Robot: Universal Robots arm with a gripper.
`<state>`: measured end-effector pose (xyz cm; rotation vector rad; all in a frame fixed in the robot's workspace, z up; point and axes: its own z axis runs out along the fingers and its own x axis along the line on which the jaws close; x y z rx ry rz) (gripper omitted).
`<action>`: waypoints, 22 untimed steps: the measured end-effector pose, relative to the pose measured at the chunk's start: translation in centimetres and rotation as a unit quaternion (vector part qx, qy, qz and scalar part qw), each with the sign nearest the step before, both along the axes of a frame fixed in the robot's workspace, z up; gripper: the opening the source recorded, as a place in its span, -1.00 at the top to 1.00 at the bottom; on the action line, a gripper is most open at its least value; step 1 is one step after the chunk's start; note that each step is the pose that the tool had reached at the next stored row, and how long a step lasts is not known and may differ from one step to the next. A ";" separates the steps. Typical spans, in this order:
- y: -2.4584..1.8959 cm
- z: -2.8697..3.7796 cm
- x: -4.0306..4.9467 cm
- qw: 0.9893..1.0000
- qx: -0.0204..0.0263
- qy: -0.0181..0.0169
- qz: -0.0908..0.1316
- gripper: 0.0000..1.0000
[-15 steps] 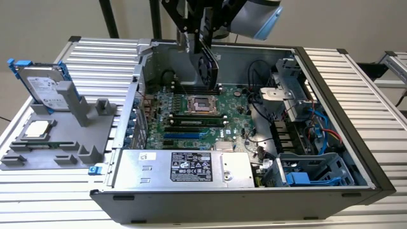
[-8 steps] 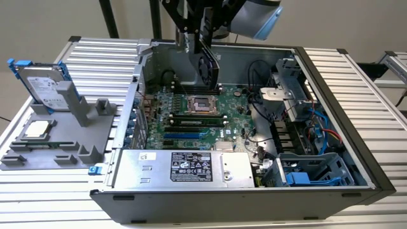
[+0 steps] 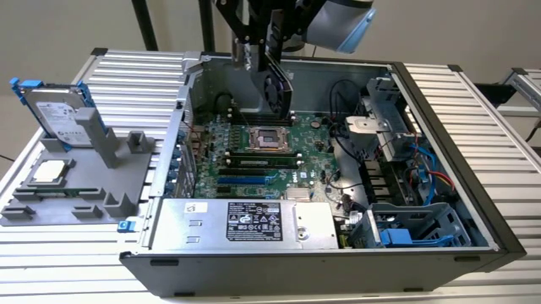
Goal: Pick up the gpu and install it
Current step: 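Insert the gpu into the slot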
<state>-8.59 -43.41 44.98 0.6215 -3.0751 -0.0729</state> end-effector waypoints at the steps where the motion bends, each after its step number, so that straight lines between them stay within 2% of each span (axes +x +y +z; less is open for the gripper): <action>1: 0.00 0.00 0.00 1.000 0.000 0.000 0.001 1.00; 22: 0.00 0.00 0.00 0.999 0.000 0.000 0.033 1.00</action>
